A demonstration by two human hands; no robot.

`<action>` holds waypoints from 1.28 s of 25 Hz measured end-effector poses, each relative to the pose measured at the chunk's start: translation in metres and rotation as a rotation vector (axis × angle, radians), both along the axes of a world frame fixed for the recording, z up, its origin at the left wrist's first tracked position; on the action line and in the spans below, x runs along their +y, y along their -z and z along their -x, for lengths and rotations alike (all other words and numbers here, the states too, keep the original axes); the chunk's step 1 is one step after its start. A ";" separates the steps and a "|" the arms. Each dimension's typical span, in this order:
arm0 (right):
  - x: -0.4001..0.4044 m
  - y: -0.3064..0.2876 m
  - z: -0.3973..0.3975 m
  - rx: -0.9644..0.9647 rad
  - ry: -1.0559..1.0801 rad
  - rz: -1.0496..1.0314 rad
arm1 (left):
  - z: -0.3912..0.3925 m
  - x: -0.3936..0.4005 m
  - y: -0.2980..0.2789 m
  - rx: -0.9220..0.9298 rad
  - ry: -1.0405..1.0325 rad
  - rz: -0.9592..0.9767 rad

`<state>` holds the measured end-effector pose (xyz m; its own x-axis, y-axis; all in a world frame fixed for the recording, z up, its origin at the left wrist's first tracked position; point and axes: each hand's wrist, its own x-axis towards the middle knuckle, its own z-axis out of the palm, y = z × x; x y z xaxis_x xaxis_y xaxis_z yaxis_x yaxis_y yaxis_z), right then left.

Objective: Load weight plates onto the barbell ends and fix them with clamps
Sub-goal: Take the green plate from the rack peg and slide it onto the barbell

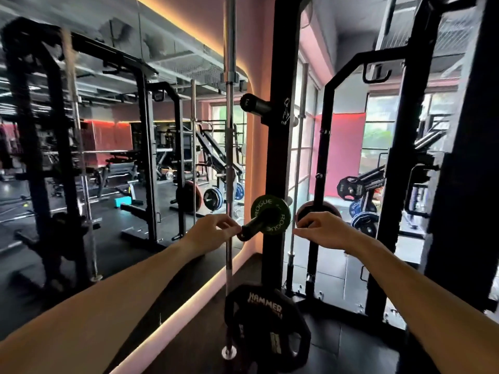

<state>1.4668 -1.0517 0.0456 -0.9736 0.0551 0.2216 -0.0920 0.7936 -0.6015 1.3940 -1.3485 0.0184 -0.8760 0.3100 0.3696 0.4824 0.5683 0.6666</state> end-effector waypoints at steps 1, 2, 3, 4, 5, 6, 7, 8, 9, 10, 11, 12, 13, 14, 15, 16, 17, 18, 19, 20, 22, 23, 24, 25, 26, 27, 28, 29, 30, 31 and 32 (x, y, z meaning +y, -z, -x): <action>0.010 -0.004 0.022 0.005 0.009 0.002 | 0.022 0.004 -0.002 0.007 -0.006 -0.011; 0.018 -0.006 0.041 0.007 0.021 -0.007 | 0.040 0.007 -0.003 0.011 -0.016 -0.020; 0.025 -0.007 0.060 0.011 0.032 -0.016 | 0.059 0.011 -0.002 0.011 -0.020 -0.030; 0.031 -0.006 0.077 0.013 0.038 -0.009 | 0.076 0.015 0.000 0.009 -0.024 -0.038; 0.036 -0.002 0.096 0.011 0.044 0.012 | 0.094 0.019 0.003 -0.001 -0.026 -0.049; 0.040 0.003 0.113 0.006 0.054 0.034 | 0.112 0.024 0.005 -0.011 -0.025 -0.058; 0.044 0.010 0.129 -0.003 0.064 0.052 | 0.130 0.029 0.008 -0.014 -0.023 -0.059; 0.046 0.017 0.145 -0.014 0.070 0.065 | 0.149 0.035 0.012 -0.014 -0.020 -0.054; 0.047 0.023 0.158 -0.023 0.076 0.076 | 0.166 0.040 0.015 -0.019 -0.020 -0.052; 0.048 0.028 0.171 -0.028 0.082 0.087 | 0.183 0.045 0.018 -0.034 -0.015 -0.060; 0.049 0.032 0.180 -0.031 0.090 0.096 | 0.198 0.049 0.021 -0.053 -0.005 -0.071; 0.049 0.035 0.189 -0.029 0.104 0.099 | 0.212 0.052 0.023 -0.069 0.015 -0.076; 0.049 0.038 0.198 -0.028 0.126 0.099 | 0.228 0.057 0.026 -0.081 0.039 -0.076; 0.049 0.040 0.206 -0.026 0.145 0.099 | 0.245 0.063 0.029 -0.090 0.057 -0.078; 0.048 0.041 0.213 -0.022 0.159 0.100 | 0.260 0.068 0.032 -0.095 0.073 -0.087; 0.045 0.043 0.222 -0.016 0.173 0.104 | 0.278 0.075 0.036 -0.096 0.091 -0.093; 0.041 0.044 0.230 -0.010 0.187 0.114 | 0.293 0.081 0.040 -0.102 0.114 -0.092; 0.038 0.045 0.237 -0.007 0.201 0.131 | 0.307 0.089 0.045 -0.117 0.142 -0.088; 0.033 0.045 0.242 -0.009 0.213 0.145 | 0.317 0.096 0.049 -0.135 0.175 -0.085; 0.029 0.047 0.246 -0.011 0.226 0.153 | 0.326 0.102 0.054 -0.158 0.216 -0.094; 0.022 0.053 0.257 0.001 0.262 0.167 | 0.339 0.113 0.062 -0.203 0.300 -0.109; 0.017 0.055 0.260 0.015 0.281 0.177 | 0.342 0.117 0.066 -0.202 0.327 -0.100; 0.014 0.057 0.261 0.030 0.303 0.183 | 0.344 0.119 0.068 -0.196 0.339 -0.092; 0.012 0.059 0.261 0.044 0.326 0.183 | 0.343 0.121 0.070 -0.196 0.339 -0.097; 0.009 0.061 0.260 0.058 0.345 0.180 | 0.340 0.121 0.070 -0.205 0.339 -0.116; 0.005 0.063 0.257 0.069 0.356 0.181 | 0.335 0.118 0.071 -0.215 0.347 -0.140; 0.000 0.063 0.253 0.075 0.359 0.188 | 0.330 0.115 0.071 -0.223 0.360 -0.162; -0.005 0.063 0.249 0.078 0.358 0.193 | 0.324 0.110 0.071 -0.230 0.375 -0.173; -0.010 0.063 0.242 0.081 0.353 0.193 | 0.316 0.103 0.070 -0.240 0.389 -0.178; -0.016 0.063 0.235 0.084 0.344 0.186 | 0.308 0.096 0.069 -0.249 0.399 -0.176; -0.022 0.063 0.227 0.084 0.331 0.179 | 0.298 0.088 0.069 -0.258 0.405 -0.183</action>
